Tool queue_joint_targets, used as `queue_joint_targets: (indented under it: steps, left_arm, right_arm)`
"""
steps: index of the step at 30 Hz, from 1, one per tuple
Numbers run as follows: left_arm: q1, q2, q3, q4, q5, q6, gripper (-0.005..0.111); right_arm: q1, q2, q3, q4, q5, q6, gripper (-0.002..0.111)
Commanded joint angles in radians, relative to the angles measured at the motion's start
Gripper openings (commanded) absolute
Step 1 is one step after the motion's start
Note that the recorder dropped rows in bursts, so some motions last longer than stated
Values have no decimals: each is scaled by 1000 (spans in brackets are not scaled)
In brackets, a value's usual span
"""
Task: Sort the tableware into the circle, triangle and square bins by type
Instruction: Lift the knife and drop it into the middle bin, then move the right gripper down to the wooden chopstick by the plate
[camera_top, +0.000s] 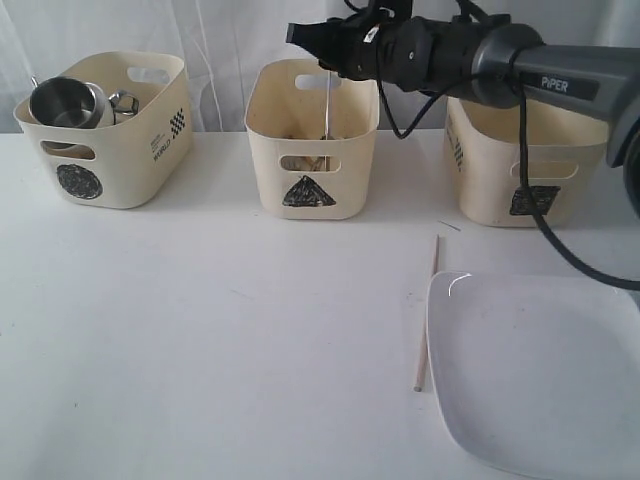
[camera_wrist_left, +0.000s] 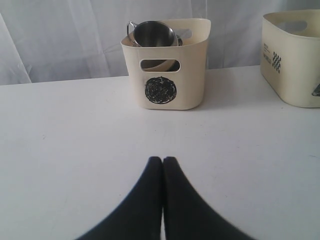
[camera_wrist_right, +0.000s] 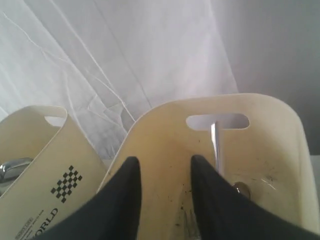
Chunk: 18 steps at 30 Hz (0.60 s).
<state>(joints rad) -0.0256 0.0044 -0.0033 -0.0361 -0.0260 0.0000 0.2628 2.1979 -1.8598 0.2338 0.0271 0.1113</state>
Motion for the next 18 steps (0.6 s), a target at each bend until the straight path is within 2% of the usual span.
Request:
queue_joint_targets:
  steps: [1, 7, 15, 18]
  left_arm:
    - [3, -4, 3, -4, -2, 0, 0]
    - [3, -4, 3, -4, -2, 0, 0]
    - [3, -4, 3, -4, -2, 0, 0]
    - [3, -4, 3, -4, -2, 0, 0]
  right_arm:
    - [5, -42, -12, -18, 44, -42, 34]
    - [10, -155, 70, -56, 221, -168, 34]
    - [10, -367, 365, -177, 362, -224, 34]
    - [20, -459, 457, -256, 526, -233, 34]
